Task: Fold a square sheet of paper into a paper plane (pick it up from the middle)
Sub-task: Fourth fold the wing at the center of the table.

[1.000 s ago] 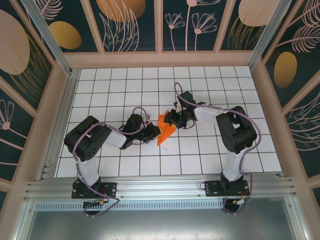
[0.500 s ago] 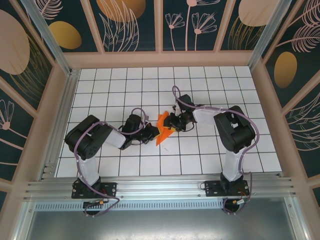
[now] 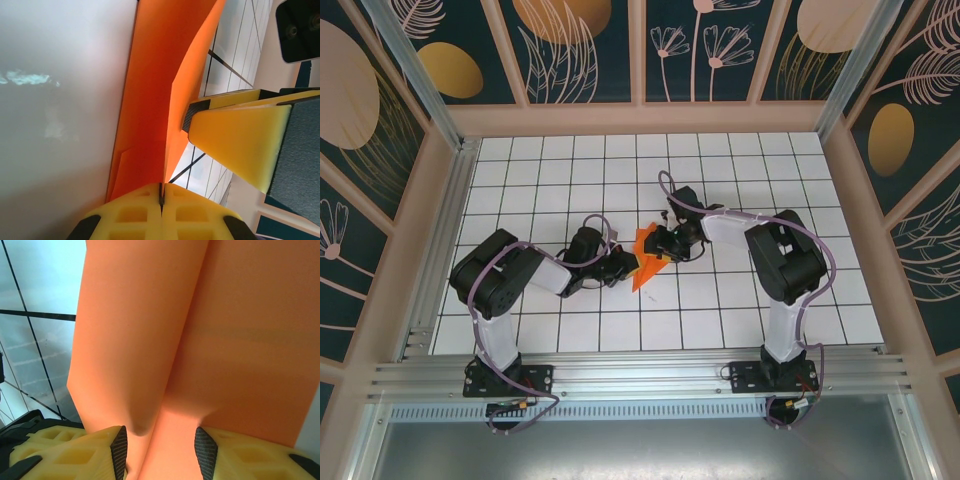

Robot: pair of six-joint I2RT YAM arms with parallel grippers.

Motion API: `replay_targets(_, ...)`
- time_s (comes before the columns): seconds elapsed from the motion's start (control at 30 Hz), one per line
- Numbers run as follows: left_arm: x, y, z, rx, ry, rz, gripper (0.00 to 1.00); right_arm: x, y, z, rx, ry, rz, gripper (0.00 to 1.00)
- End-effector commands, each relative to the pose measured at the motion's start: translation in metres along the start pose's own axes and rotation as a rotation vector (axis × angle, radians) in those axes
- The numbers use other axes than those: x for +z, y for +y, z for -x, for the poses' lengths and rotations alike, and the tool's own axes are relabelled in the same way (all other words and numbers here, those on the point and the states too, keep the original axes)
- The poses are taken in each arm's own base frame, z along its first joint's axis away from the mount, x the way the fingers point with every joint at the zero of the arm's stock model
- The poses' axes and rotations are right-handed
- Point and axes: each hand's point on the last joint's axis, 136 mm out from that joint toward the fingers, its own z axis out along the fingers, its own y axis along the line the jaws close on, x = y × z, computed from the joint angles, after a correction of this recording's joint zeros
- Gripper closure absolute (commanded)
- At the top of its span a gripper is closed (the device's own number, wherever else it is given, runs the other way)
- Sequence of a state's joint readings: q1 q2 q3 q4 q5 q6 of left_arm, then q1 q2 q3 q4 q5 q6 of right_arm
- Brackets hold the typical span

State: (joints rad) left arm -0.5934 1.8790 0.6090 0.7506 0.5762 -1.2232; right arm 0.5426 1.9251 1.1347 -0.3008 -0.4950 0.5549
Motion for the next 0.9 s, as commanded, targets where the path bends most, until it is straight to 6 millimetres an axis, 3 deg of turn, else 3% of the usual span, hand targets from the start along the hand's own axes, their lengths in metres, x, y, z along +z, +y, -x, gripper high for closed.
replay_targets(0.0,0.001,0.004,0.006,0.026,-0.003,0.028,1.0,0.02,-0.065,-0.019,0.055,0.051,-0.24,0.54)
replay_targets(0.53,-0.001,0.001,0.013,0.055,-0.012,0.037,0.97,0.023,-0.073,-0.023,0.065,0.066,-0.266,0.52)
replay_targets(0.87,-0.004,-0.025,0.015,0.148,-0.006,-0.031,0.94,0.025,-0.076,-0.025,0.075,0.074,-0.273,0.52)
